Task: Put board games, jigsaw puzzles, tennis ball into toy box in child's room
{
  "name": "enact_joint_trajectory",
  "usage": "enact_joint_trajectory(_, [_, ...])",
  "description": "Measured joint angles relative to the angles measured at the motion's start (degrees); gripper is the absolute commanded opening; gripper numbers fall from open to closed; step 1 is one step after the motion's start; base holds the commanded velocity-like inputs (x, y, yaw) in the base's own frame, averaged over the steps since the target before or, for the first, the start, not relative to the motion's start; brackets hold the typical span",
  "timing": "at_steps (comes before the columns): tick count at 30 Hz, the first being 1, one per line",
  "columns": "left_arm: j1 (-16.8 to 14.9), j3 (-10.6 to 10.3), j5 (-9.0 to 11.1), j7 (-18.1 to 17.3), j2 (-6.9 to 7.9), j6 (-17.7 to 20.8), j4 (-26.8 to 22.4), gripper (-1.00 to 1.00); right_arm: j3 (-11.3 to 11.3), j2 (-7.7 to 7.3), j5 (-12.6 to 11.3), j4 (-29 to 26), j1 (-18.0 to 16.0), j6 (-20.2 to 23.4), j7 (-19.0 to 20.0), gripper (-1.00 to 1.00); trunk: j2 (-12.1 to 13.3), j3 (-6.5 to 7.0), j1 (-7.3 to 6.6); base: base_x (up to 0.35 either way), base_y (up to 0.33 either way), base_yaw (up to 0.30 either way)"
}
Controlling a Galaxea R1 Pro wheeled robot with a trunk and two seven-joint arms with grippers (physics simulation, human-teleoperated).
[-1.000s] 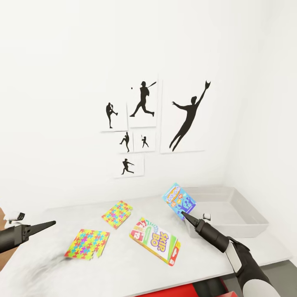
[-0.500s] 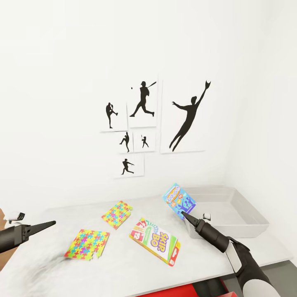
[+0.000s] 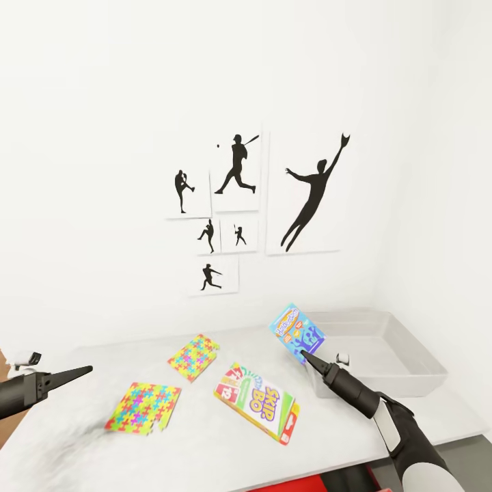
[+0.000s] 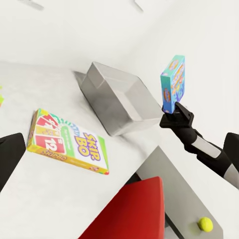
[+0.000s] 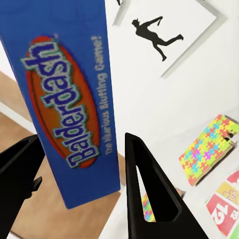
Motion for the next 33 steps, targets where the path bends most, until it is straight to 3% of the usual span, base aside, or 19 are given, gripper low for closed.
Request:
enact_joint_trajectory(26, [0.00, 0.00, 0.01, 0.00, -0.05, 0.00, 0.00, 1.00, 0.00, -0.01, -0.08, 0.13, 0.00, 0.85, -0.37, -1.00, 0.00, 0.00, 0.00, 0.002, 0.000, 0.000])
enact_joint_trajectory(33, [0.01, -0.08, -0.07, 0.00, -0.06, 0.00, 0.00, 1.00, -0.50, -1.01, -0.41, 0.12, -0.65, 6.23, -2.73, -1.00, 0.00, 0.00, 0.00, 0.000, 0.000, 0.000])
